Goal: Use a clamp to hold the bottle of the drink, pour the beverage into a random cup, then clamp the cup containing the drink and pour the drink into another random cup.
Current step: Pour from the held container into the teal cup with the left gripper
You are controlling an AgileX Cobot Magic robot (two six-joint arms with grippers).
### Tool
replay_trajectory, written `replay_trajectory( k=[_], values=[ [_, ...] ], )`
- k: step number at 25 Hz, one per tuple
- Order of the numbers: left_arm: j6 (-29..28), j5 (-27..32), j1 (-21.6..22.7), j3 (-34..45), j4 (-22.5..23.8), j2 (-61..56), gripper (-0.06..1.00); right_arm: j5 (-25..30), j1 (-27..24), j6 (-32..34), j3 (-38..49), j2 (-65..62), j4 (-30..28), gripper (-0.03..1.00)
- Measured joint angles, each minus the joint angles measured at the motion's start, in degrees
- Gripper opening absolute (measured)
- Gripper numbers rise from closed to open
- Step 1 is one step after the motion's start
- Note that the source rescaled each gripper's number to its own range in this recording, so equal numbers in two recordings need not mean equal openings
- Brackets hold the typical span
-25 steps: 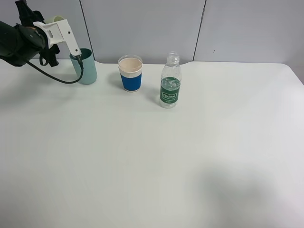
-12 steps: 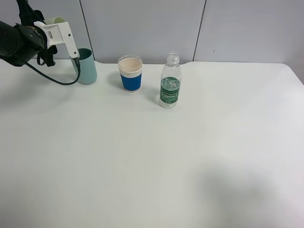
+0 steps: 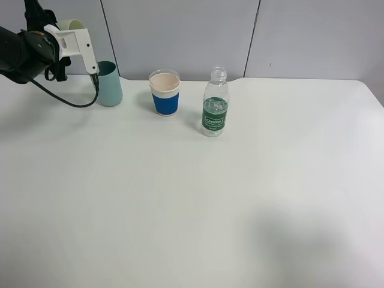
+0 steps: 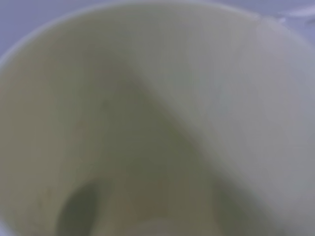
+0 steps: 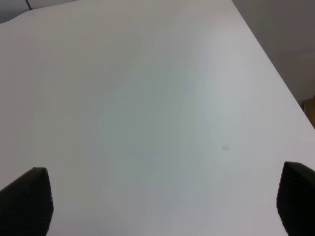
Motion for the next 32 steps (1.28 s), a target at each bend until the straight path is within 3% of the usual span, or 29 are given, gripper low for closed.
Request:
replay_trajectory(
  k=[14, 27, 32],
  values=[
    [4.6, -0.2, 0.0, 0.0, 4.0, 0.0, 0.02, 0.0, 0.0, 0.0, 0.0, 0.0, 0.0, 0.95],
    [7.0, -0.4, 0.0, 0.0, 19.2, 0.0, 0.02, 0.0, 0.0, 0.0, 0.0, 0.0, 0.0, 0.95],
    [8.8, -0.4, 0.0, 0.0, 21.2, 0.0, 0.02, 0.0, 0.0, 0.0, 0.0, 0.0, 0.0, 0.95]
  ],
)
